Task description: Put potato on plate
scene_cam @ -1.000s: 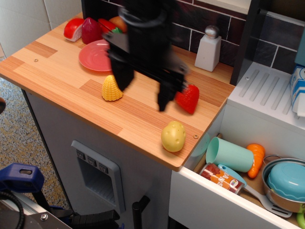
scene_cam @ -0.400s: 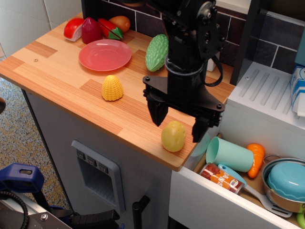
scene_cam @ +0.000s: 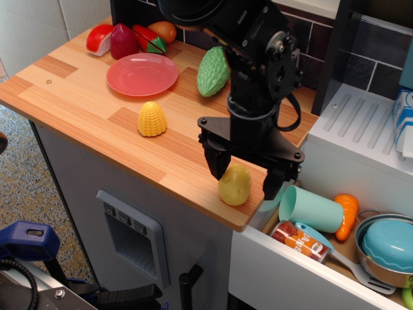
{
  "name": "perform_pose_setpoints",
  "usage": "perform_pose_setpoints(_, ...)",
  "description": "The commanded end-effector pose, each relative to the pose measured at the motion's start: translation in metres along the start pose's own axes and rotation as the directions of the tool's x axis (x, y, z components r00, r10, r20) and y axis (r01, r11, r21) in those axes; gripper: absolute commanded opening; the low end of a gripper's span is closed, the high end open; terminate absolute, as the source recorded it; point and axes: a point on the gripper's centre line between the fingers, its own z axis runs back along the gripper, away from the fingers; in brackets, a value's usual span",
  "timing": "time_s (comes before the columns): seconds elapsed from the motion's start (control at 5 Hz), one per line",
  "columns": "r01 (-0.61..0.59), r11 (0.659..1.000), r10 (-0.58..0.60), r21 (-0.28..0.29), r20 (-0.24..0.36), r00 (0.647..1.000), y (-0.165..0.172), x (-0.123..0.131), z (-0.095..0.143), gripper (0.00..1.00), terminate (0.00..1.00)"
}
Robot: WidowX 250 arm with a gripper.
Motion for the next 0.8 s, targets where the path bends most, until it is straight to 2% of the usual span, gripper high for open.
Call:
perform_pose_setpoints(0.0, -0.034, 0.999, 0.034, -0.025, 0.001, 0.999, 0.004, 0.005, -0.005, 1.00, 0.00)
perform_pose_setpoints(0.4, -0.048, 0.998, 0.049, -0.037, 0.025, 0.998, 0.009, 0.004, -0.016, 1.00, 0.00)
perform_pose_setpoints(0.6, -0.080, 0.996, 0.082, -0.045, 0.027, 0.996, 0.007, 0.012, -0.022, 0.00, 0.00)
